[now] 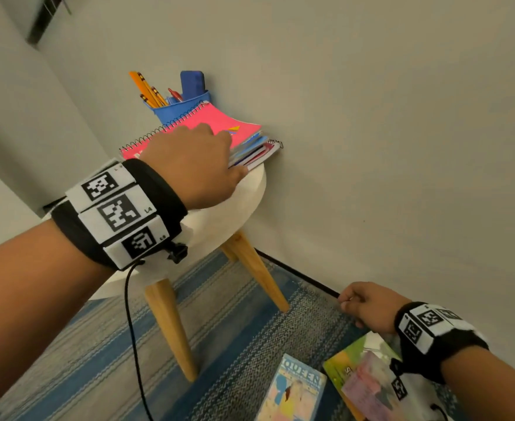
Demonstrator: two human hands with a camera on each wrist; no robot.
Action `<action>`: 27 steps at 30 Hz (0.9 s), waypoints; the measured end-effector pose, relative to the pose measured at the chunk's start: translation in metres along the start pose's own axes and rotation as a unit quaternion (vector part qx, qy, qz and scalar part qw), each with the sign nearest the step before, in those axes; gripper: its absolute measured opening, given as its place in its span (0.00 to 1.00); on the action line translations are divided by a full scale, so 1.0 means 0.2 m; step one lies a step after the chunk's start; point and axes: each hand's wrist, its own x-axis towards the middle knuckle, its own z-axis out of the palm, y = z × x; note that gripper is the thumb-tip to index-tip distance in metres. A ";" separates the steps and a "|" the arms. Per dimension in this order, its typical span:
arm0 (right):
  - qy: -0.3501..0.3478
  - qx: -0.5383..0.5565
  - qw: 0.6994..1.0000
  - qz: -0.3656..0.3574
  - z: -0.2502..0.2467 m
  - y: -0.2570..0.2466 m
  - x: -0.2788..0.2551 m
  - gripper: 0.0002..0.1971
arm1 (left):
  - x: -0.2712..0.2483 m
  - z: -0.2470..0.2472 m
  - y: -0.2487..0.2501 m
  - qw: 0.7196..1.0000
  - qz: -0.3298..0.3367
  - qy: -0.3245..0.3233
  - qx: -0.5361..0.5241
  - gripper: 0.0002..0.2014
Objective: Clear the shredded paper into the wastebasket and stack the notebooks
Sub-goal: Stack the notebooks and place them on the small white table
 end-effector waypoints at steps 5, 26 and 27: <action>-0.009 -0.060 0.998 0.019 0.00 0.04 -0.01 0.04 | -0.13 -0.11 0.38 0.989 0.093 0.113 -0.024 0.25; -0.040 -0.224 0.945 0.236 0.51 0.62 -0.25 0.48 | -0.51 1.59 1.12 0.898 0.215 -0.369 -0.110 0.24; -0.036 -0.227 0.941 0.247 0.52 0.63 -0.24 0.44 | -0.50 1.60 1.17 0.904 0.191 -0.360 -0.130 0.28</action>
